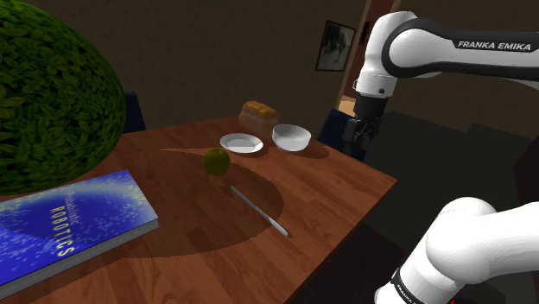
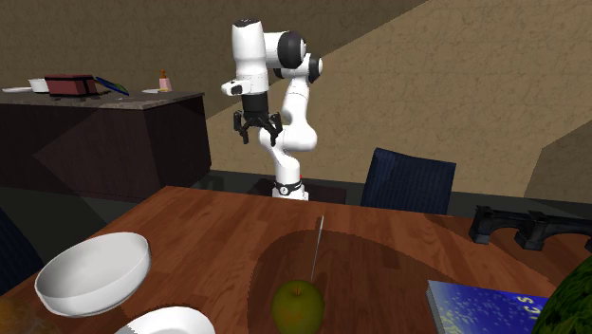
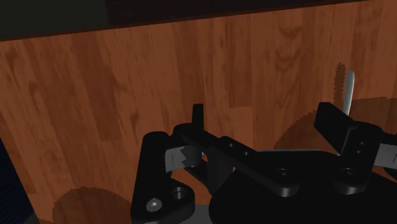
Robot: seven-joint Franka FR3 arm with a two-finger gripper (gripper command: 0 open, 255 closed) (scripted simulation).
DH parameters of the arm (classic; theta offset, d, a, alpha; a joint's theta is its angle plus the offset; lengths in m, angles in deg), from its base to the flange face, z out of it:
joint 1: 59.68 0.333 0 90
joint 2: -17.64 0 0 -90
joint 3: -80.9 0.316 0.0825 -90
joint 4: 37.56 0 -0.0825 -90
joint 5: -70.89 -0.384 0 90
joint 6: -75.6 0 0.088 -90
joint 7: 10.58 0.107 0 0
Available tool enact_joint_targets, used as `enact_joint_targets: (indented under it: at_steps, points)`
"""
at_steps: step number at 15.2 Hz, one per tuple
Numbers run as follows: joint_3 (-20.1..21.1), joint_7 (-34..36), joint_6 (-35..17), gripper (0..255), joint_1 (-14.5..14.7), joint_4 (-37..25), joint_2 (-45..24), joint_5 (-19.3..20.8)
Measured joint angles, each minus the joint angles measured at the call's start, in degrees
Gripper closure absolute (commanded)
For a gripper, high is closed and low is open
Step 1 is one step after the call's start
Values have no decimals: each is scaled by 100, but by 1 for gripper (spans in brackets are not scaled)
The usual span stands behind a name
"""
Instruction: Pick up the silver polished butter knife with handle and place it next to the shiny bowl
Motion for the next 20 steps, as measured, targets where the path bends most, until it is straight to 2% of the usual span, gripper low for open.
enact_joint_targets:
  at_steps: [3,9,16,20]
  points:
    - [113,102,-160,0,60,40,-110,-85]
    - [639,562,-1052,0,329,300,-674,-437]
    - [1261,1101,-2167,0,582,194,-1799,-681]
    - [1591,1420,-2753,0,676,2,-2522,-679]
